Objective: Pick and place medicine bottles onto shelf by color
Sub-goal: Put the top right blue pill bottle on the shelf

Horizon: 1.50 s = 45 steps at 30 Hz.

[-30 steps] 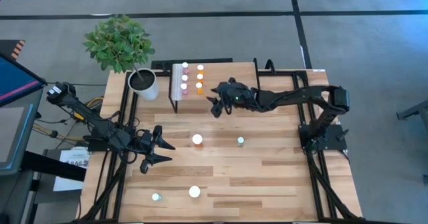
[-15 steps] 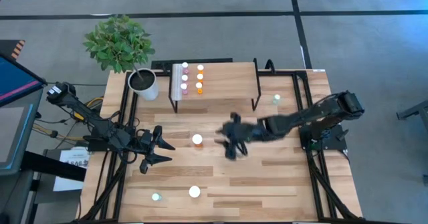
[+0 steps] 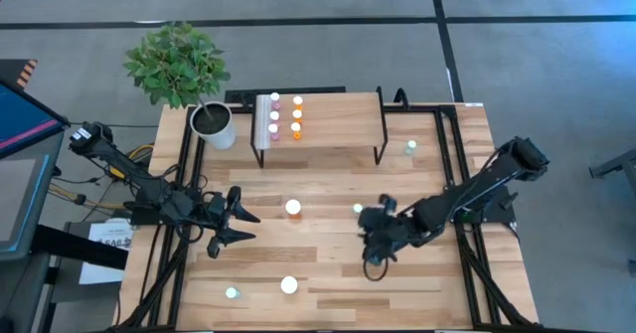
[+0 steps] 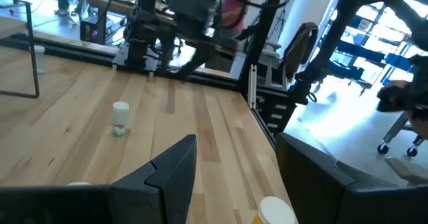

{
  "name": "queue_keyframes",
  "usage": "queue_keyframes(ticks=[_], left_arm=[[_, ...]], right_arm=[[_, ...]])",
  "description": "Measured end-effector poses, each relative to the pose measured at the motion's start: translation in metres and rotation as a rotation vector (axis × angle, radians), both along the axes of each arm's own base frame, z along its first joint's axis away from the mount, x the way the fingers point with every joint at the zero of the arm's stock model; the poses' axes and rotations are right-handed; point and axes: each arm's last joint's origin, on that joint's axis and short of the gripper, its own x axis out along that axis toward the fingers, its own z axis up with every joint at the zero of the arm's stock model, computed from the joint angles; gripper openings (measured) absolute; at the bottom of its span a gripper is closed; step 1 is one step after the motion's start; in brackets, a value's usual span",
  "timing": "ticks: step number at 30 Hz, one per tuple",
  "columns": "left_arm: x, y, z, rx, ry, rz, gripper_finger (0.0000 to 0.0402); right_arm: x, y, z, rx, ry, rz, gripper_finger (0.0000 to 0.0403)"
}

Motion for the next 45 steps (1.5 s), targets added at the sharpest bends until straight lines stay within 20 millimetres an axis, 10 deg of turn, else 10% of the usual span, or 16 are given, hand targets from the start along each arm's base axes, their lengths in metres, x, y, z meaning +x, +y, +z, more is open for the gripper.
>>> queue_keyframes(ticks=[20,45], left_arm=[[0.0,0.0,0.0,0.02,-0.002,0.007,0.0192],[0.0,0.0,-0.001,0.027,0.008,0.009,0.0192]], right_arm=[[-0.133,-0.134,-0.015,0.0,-0.319,-0.827,0.0193],[-0.118,-0.216,-0.048,-0.053,-0.096,-1.057,0.023]])
